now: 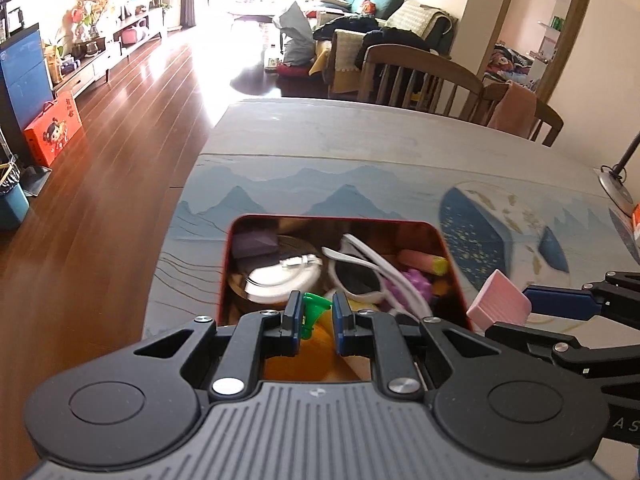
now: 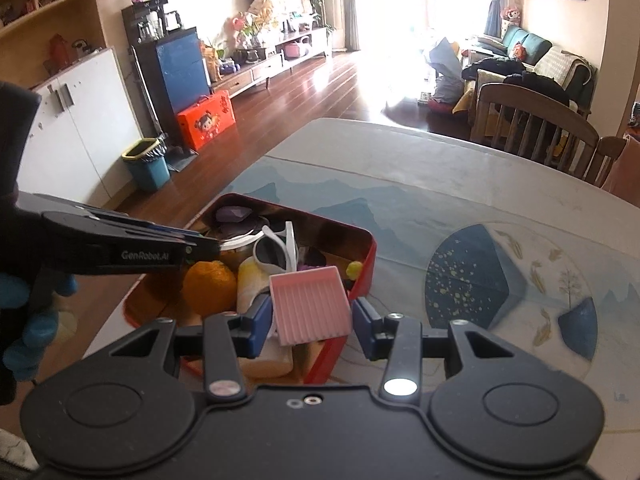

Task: Organize rigid objects
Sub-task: 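Carry the pushpin with the left tool while the right tool carries the pink tray over the box, then open the left tool to drop the pushpin while the right tool releases the tray into the box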

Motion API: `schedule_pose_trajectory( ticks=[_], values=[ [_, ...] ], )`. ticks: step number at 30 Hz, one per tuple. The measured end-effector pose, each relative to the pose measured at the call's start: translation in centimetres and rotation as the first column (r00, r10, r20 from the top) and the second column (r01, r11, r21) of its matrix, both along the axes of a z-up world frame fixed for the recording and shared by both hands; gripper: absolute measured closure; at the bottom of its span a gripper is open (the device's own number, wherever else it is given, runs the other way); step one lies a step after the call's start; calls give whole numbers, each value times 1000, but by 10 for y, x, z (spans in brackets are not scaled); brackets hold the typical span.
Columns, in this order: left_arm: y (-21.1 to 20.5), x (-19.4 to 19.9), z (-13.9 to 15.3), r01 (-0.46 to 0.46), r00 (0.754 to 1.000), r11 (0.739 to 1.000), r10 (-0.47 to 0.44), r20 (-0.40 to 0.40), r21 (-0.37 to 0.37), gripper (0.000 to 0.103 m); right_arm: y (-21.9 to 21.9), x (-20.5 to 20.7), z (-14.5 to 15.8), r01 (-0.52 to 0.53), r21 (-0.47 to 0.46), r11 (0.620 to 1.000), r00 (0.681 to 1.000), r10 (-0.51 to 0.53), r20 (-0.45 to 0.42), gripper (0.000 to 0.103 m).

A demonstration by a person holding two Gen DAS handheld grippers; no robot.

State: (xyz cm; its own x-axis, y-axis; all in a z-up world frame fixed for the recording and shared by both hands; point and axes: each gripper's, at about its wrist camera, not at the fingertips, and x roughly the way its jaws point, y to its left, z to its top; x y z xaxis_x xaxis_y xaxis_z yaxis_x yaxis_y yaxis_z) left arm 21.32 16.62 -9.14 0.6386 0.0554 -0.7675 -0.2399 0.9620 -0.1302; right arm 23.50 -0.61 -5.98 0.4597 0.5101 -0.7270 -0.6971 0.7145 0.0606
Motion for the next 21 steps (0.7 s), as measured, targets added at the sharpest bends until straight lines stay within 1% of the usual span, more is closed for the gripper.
schedule_pose_trajectory(
  ticks=[10,13,21],
  values=[
    [31,22,-15,-18,1000,1000,18,-7,8,88,33,21,-19,-13,-58,998,1000,13,5,60],
    [34,28,-19,-16,1000,1000,16,-12,11,88,39,26,-25,-20,-71,997,1000,20,2,60],
    [37,41,-30,2,1000,1000,-2,-30,9,88,46,37,-28,-20,-85,996,1000,21,3,60]
  ],
)
